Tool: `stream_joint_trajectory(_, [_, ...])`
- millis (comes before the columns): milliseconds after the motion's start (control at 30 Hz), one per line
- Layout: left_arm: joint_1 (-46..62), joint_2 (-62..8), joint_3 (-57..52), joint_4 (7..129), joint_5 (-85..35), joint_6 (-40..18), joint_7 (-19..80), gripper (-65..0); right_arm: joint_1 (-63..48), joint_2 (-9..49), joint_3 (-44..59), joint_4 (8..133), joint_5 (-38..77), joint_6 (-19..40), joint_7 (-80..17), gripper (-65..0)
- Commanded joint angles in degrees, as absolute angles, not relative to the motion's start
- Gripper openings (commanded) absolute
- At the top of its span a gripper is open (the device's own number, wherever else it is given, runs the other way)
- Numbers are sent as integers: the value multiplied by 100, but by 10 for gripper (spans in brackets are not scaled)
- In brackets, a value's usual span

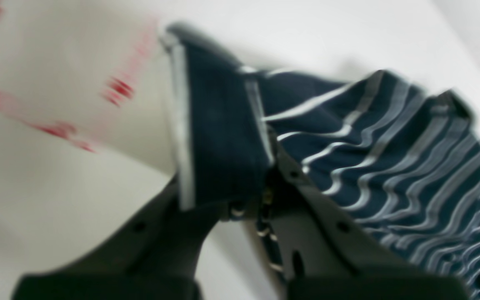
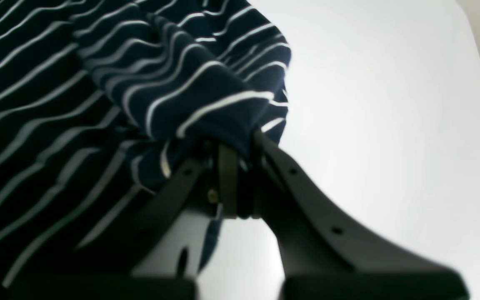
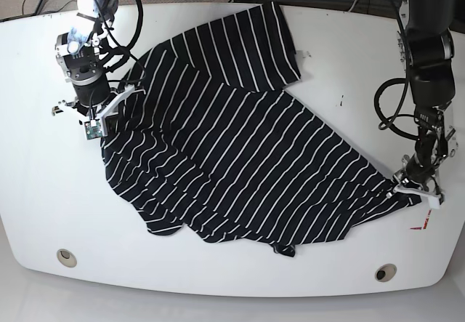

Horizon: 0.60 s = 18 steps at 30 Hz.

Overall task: Layout the t-shirt on the table in an organized manner, then fold the t-shirt properly
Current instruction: 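Lower the shirt and drag the left gripper's edge outward, then lift the shirt again with both grippers and lay it flat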

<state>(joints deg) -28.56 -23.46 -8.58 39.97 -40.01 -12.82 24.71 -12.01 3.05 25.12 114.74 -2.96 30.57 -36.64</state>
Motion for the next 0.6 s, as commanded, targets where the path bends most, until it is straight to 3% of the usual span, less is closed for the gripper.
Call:
stream_joint_trajectory(0, [-2633,-2651,-1042,4901,-4286,-1358,2571,-650,-1165,356,2695,11653,-251,3037,-3530,-647])
stream_joint_trajectory(333, [-1789,-2888,-1596,7204,-4523,-1358,3240,-650,-673,391,2826,11556,-251,3037,-3547,-645])
stream_joint_trajectory(567, [-1798,-2914,-1719,8198,-4523,-1358,3495,-650,4,444,2809,11486,-295,3037,-3556,-644])
